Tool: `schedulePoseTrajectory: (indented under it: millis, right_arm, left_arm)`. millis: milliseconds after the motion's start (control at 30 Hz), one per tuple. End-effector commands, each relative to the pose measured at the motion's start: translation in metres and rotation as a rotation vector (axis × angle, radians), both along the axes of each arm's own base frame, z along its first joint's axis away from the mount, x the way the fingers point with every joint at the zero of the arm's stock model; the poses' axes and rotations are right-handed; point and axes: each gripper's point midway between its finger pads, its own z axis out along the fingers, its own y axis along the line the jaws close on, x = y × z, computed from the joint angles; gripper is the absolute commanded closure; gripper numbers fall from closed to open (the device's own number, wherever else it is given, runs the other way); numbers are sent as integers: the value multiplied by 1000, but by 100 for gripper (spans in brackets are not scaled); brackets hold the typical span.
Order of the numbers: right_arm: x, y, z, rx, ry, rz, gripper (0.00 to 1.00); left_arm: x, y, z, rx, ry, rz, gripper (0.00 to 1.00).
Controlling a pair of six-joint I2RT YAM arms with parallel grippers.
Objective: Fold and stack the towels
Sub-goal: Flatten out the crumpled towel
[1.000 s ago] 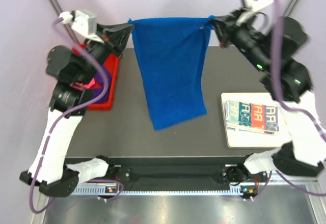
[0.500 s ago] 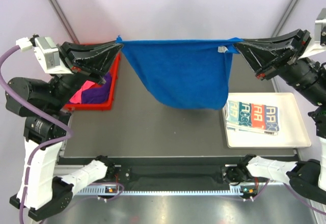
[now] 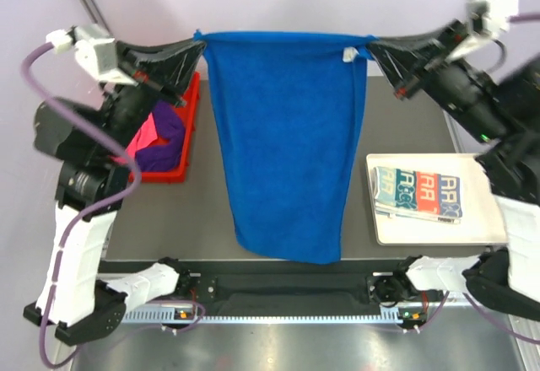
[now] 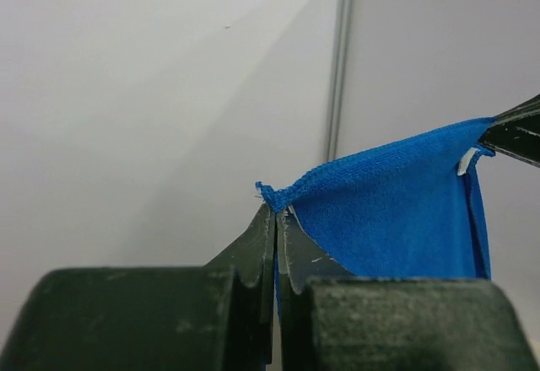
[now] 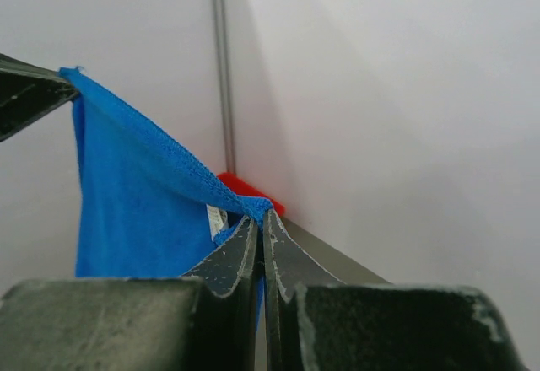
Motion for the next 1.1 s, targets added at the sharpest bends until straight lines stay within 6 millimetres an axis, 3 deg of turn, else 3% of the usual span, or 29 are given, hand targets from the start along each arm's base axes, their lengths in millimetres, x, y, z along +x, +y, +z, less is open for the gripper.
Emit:
schedulePoseTrajectory:
  millis: [0,133,200,233,267,300,333,367,400,433,467,500,533,600,633,733,767,833,900,1067]
  right_arm:
    - [55,1,-1,-14,-9,-141,100]
    - [114,5,-26,-22,52,-184,100]
    - [145,13,-40,-25,91,-181,100]
    - [162,5,-42,-11,98,-204,100]
    - [187,12,-58,-27,131,-198,100]
    - [201,4,-56,-14,125,-218,100]
    - [212,3,-55,0,119,-221,100]
    - [238,8,-74,-15,150,-223,100]
    - [248,7,-74,-7,146,-229,100]
    - [262,2,-78,5,155,-241,100]
    - [284,6,-95,3,178,-234,100]
    - [295,1,-99,13,182,-241,100]
    - [305,-1,-107,26,197,-242,100]
    - [331,-2,-130,31,225,-247,100]
    - [339,-2,-141,31,246,-244,100]
    - [364,-2,-179,18,295,-250,100]
    - [373,-2,-200,4,326,-257,100]
    - [383,-5,-223,-26,350,-277,100]
    - [393,-12,-257,-55,404,-311,100]
    - [411,-37,-310,-84,495,-396,100]
  left_arm:
    - [38,12,7,-37,1,143,100]
    - [106,-5,-34,14,87,216,100]
    - [136,-2,-56,25,133,233,100]
    - [159,-3,-63,12,138,229,100]
    - [177,11,-69,-23,166,243,100]
    - [189,11,-78,-26,182,223,100]
    - [214,12,-95,-28,218,234,100]
    - [225,16,-96,-46,208,247,100]
    - [236,16,-102,-47,213,250,100]
    - [257,12,-121,-38,245,252,100]
    - [269,15,-126,-48,251,256,100]
    - [278,15,-127,-52,252,257,100]
    - [300,11,-150,-37,293,253,100]
    - [317,11,-162,-36,305,252,100]
    - [333,8,-183,-22,339,248,100]
    - [356,4,-222,-2,394,247,100]
    - [360,4,-232,6,409,249,100]
    - [370,4,-255,16,441,252,100]
    - [376,6,-279,28,478,274,100]
    - [386,15,-309,53,517,331,100]
